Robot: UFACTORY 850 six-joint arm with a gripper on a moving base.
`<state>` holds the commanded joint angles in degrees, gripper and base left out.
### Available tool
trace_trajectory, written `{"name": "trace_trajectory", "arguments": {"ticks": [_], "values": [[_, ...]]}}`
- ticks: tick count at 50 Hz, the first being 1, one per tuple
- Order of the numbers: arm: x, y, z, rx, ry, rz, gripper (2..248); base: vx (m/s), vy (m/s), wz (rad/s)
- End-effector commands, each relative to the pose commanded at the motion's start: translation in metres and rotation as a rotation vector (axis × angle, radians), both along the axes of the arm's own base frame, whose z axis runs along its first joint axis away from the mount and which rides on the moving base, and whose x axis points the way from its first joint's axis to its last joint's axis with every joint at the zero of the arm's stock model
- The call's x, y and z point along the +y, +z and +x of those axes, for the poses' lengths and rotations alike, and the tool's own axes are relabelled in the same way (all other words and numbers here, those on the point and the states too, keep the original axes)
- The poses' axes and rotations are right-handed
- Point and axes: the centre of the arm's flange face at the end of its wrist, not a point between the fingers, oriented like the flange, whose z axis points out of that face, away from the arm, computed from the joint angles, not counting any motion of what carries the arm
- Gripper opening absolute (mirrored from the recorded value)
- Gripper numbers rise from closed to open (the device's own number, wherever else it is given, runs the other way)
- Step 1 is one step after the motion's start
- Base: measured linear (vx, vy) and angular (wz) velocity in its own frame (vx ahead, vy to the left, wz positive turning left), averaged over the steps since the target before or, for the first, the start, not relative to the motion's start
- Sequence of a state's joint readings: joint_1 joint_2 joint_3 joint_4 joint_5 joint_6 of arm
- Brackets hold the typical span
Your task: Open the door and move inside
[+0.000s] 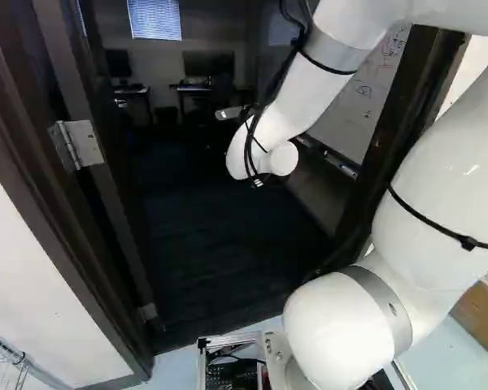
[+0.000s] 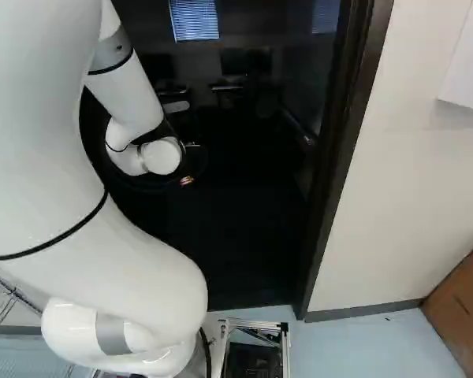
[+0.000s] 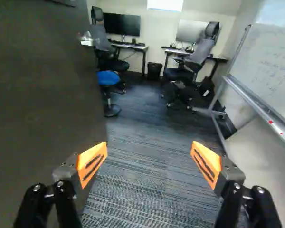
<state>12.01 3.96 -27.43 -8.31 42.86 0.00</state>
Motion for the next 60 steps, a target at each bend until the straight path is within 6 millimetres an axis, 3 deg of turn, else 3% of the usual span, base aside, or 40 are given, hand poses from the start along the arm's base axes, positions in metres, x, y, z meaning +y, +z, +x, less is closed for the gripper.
{"name": "trace_trajectory", "arguments": {"ticks": [27, 60], "values": [[-0.033, -0.001, -0.024, 0.004, -0.131, 0.045, 247, 0.0, 0.0, 0.0], [-0.037, -0.001, -0.025, 0.004, -0.144, 0.046, 247, 0.0, 0.0, 0.0]]}}
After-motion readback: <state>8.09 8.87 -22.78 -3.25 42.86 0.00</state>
